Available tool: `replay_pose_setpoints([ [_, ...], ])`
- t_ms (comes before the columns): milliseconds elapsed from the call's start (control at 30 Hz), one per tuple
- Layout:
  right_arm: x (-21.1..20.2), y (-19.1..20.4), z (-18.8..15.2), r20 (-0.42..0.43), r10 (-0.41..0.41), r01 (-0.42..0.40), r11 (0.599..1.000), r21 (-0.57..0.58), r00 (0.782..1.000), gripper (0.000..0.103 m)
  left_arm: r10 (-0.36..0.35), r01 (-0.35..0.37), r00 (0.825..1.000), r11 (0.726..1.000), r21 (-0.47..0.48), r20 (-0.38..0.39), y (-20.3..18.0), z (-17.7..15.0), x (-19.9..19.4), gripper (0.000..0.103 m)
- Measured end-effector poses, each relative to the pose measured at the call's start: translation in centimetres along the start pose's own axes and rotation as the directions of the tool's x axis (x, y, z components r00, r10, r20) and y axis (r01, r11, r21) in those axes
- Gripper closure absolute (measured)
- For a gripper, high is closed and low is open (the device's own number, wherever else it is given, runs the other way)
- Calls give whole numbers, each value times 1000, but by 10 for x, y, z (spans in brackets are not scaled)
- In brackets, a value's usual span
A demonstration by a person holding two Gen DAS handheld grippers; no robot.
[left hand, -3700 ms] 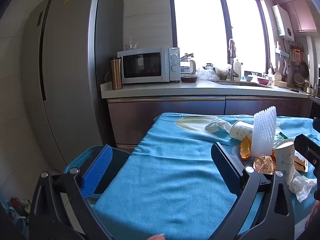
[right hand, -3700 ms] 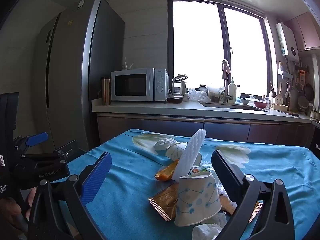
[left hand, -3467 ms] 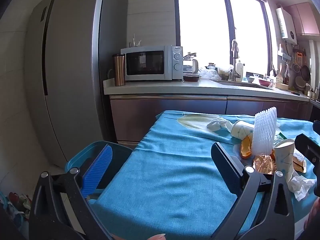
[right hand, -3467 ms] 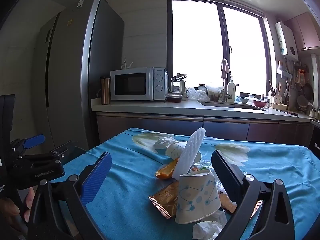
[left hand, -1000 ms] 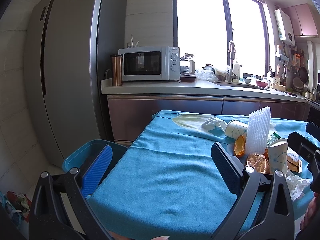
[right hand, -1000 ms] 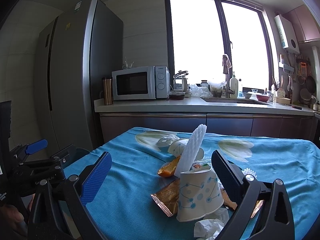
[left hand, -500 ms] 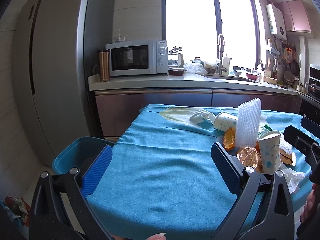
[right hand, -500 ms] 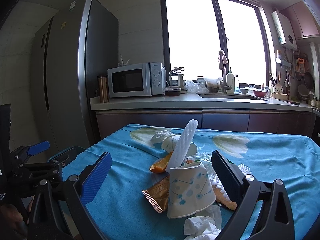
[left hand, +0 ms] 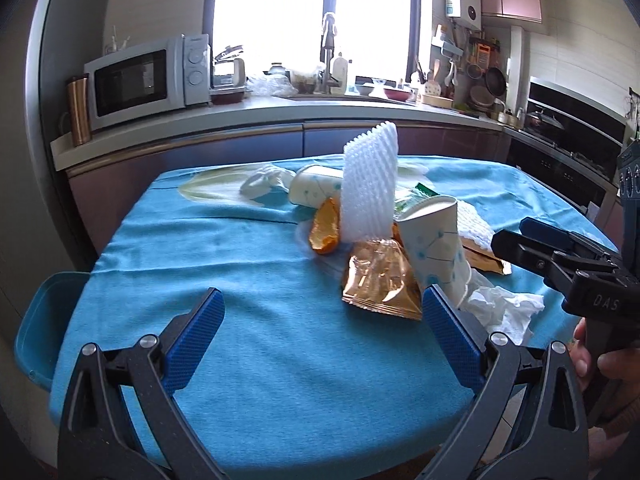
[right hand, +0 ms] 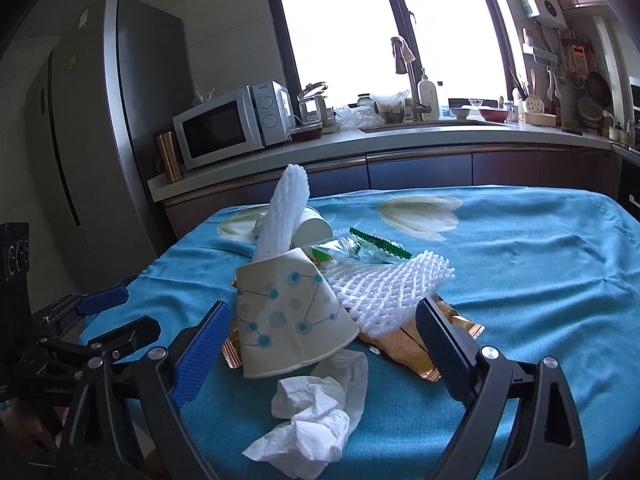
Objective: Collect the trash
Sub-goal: 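Grasp the white paper cup with the left tool while the right tool grasps the white foam netting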
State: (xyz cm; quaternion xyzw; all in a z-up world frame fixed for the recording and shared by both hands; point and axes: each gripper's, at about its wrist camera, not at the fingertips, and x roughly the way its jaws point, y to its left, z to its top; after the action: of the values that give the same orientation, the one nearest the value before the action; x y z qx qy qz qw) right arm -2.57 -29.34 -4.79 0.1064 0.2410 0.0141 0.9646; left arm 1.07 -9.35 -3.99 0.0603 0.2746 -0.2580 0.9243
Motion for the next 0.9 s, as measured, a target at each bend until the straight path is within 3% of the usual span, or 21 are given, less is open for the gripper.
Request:
replay_pose_setpoints([
  [200, 2, -10, -1, -4, -4, 4, 1000, 12, 1000, 19, -97, 98, 995, 993, 62, -24, -25, 9, 16, 8],
  [367, 9, -25, 0, -21, -4, 5, 999, 54, 1000, 25, -158, 166, 984, 983, 84, -85, -43, 18, 41, 22],
  [500, 17, -34, -1, -50, -5, 9, 997, 77, 999, 30, -224, 231, 962, 972, 32, -158, -45, 22, 68, 28],
  [633, 27, -41, 1, -71, 29, -21, 993, 115, 997, 37, -306, 299, 932, 952, -66, -193, -39, 23, 87, 47],
  [733, 33, -45, 4, -79, 52, -40, 990, 137, 996, 42, -329, 320, 927, 944, -80, -178, -35, 25, 86, 66],
  [900, 39, -46, 6, -83, 89, -75, 985, 158, 993, 61, -345, 332, 923, 938, -100, -171, -31, 26, 82, 70],
])
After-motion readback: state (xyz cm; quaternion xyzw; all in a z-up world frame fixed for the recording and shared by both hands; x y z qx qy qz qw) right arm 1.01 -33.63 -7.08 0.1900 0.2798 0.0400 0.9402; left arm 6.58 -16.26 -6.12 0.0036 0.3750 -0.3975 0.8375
